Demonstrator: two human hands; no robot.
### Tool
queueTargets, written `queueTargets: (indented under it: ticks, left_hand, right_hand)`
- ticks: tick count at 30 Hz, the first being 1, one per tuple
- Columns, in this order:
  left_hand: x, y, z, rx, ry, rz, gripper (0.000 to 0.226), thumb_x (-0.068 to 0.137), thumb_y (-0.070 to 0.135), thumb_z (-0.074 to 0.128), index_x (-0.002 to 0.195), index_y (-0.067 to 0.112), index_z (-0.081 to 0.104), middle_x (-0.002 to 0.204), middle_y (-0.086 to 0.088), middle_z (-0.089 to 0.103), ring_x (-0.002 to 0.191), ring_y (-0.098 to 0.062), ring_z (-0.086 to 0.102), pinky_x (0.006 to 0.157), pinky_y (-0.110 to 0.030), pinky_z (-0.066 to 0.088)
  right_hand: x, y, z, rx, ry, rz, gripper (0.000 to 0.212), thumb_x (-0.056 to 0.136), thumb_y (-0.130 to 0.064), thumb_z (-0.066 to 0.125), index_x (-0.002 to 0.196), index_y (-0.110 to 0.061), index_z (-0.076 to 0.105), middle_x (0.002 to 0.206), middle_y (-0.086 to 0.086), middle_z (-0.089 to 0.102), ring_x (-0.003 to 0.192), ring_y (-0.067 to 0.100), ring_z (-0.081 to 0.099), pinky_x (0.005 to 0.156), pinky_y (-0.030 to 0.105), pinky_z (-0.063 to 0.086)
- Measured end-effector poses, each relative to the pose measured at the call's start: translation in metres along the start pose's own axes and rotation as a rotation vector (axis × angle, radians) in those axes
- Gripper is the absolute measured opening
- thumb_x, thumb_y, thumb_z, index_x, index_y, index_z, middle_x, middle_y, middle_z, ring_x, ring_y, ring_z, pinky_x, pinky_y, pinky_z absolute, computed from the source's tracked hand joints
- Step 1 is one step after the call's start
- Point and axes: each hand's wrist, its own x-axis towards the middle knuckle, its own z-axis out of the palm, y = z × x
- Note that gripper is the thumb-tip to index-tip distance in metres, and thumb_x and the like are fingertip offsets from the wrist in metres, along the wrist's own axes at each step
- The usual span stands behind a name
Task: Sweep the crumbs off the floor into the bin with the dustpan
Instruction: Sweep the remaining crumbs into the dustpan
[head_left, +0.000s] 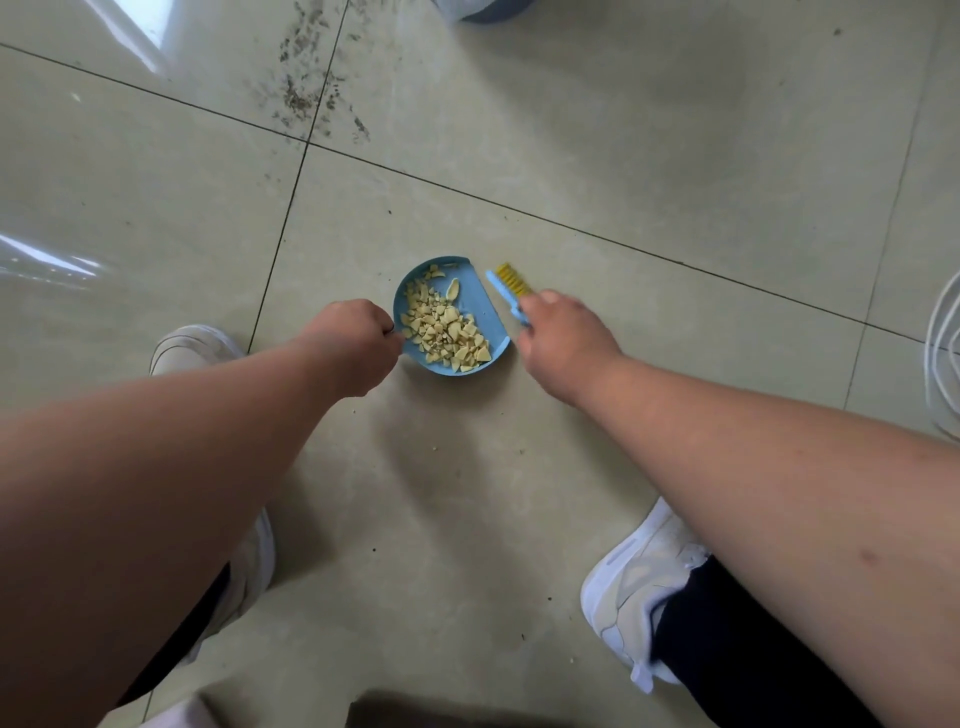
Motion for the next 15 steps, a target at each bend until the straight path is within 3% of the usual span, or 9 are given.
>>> queueTargets:
  ticks: [3,6,10,12,15]
  left_hand:
    - [0.001,0.001,0.001,-0.032,-0.004,-0.007,0.036,0.102,0.030,0.057,0.073,0.012,0.066,0.074,-0.014,0.071,0.054,-0.031,0.071,0.047,-0.029,0.057]
    - [-0.001,0.001,0.001,-0.029,-0.004,-0.004,0.037,0.103,0.032,0.057,0.073,0.012,0.066,0.076,-0.016,0.072,0.060,-0.035,0.075,0.049,-0.031,0.058]
    - [-0.004,0.000,0.001,-0.038,0.001,0.020,0.037,0.103,0.031,0.058,0.073,0.010,0.065,0.083,-0.019,0.074,0.075,-0.040,0.074,0.068,-0.044,0.066]
    - [-0.004,-0.001,0.002,-0.075,0.015,0.035,0.037,0.103,0.031,0.059,0.074,0.008,0.064,0.083,-0.021,0.072,0.079,-0.043,0.071,0.072,-0.048,0.065]
    - [-0.003,0.000,0.002,-0.148,0.052,0.075,0.038,0.101,0.032,0.061,0.072,0.008,0.060,0.073,-0.016,0.065,0.067,-0.038,0.061,0.068,-0.049,0.061]
  right_hand:
    - [-0.009,-0.021,0.011,0.049,-0.046,-0.120,0.031,0.097,-0.017,0.051,0.125,-0.008,0.061,0.118,0.016,0.062,0.106,0.034,0.057,0.089,0.040,0.048]
    - [-0.012,-0.026,0.015,0.123,-0.010,-0.119,0.027,0.095,-0.014,0.051,0.117,-0.006,0.063,0.113,0.016,0.063,0.104,0.033,0.056,0.086,0.037,0.045]
    - [-0.009,-0.018,-0.001,0.256,0.047,-0.080,0.006,0.089,-0.011,0.052,0.085,-0.014,0.056,0.084,0.007,0.055,0.081,0.033,0.054,0.067,0.030,0.033]
    - [-0.004,-0.012,-0.012,0.303,0.122,0.002,0.015,0.088,-0.013,0.052,0.075,-0.018,0.048,0.069,0.002,0.050,0.071,0.031,0.051,0.062,0.028,0.030]
    - [0.007,-0.005,-0.029,0.320,0.172,0.130,0.025,0.088,-0.021,0.052,0.066,-0.013,0.044,0.059,-0.002,0.047,0.061,0.025,0.046,0.053,0.031,0.032]
